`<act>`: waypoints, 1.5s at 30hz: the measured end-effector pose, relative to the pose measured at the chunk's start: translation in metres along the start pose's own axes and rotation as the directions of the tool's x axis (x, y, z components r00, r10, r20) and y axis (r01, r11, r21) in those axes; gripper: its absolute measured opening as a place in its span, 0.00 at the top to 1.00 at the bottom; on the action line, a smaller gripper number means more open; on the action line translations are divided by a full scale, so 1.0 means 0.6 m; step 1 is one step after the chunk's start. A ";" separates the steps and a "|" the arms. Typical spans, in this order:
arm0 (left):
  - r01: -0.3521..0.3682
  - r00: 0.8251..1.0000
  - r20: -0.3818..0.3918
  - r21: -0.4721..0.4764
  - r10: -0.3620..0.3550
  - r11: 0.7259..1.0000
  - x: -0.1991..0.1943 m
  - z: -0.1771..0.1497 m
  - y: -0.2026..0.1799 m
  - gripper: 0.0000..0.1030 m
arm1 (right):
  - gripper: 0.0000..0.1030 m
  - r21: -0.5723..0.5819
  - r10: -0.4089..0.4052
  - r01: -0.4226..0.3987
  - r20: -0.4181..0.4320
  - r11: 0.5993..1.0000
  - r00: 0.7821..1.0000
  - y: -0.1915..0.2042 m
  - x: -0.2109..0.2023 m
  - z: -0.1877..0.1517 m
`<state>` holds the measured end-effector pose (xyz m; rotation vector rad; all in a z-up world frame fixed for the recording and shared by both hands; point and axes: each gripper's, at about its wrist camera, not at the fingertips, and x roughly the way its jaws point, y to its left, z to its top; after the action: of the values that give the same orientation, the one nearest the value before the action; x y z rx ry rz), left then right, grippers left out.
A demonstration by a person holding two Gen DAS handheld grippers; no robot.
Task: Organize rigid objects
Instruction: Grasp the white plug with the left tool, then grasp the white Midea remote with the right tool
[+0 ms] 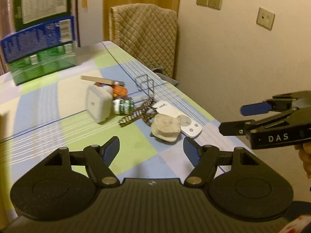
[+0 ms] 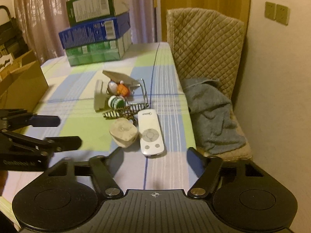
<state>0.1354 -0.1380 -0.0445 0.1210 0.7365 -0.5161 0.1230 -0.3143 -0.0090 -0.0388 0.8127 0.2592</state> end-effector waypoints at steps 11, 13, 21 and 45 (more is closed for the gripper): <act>0.000 1.000 0.001 0.054 -0.001 0.999 0.106 0.005 -0.035 0.39 | 0.43 -0.004 0.011 -0.011 -0.047 1.000 0.999 -0.048 0.058 -0.004; 0.010 1.000 0.003 0.074 -0.010 0.997 0.120 0.008 -0.039 0.40 | 0.43 0.003 0.007 -0.007 -0.047 1.000 0.999 -0.054 0.061 -0.004; -0.006 1.000 -0.014 0.146 0.008 0.989 0.146 0.009 -0.044 0.55 | 0.43 0.005 0.010 -0.009 -0.056 1.000 0.998 -0.059 0.074 -0.004; -0.114 0.993 -0.037 -0.070 0.112 0.991 0.024 -0.049 0.100 0.55 | 0.60 -0.115 0.003 -0.013 -0.087 0.993 0.996 0.015 0.218 0.043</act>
<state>0.1558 -0.0835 -0.0806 0.1032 0.7753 -0.3798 0.2249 -0.2741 -0.0851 -0.1561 0.8842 0.3132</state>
